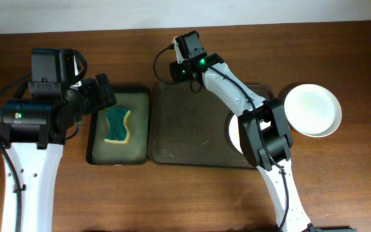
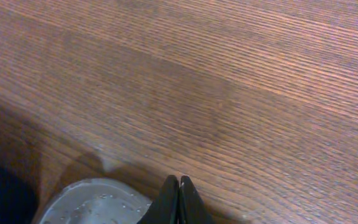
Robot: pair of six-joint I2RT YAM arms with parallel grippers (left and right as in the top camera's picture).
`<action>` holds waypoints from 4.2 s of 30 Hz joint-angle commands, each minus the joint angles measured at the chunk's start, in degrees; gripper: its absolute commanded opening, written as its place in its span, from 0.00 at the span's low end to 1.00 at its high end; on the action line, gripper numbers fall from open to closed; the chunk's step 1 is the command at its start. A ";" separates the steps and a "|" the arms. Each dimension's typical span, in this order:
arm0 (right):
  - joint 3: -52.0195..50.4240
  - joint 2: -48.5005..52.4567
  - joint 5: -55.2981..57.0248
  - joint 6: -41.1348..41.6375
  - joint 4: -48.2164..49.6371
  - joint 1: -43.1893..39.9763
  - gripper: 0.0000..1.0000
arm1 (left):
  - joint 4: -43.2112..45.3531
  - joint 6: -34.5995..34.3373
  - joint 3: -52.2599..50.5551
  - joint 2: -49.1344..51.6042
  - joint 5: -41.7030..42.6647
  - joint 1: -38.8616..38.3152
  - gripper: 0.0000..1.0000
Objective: Clean dirty plates on tray and stack at the side
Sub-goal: 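Move the right gripper toward the pink-tinged bowl on the tray, then grip the pink-tinged bowl rim with the right gripper and tilt it up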
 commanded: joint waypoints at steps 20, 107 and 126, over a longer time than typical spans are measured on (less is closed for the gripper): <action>-0.50 4.20 3.50 0.68 0.61 1.03 0.04 | 0.09 0.50 0.39 0.02 0.42 -0.13 1.00; -57.02 -56.70 7.78 13.25 -30.62 -34.62 0.49 | 0.09 0.50 0.39 0.02 0.42 -0.13 1.00; -56.87 -41.90 6.88 13.25 -21.64 -34.62 0.04 | 0.09 0.50 0.39 0.02 0.42 -0.13 1.00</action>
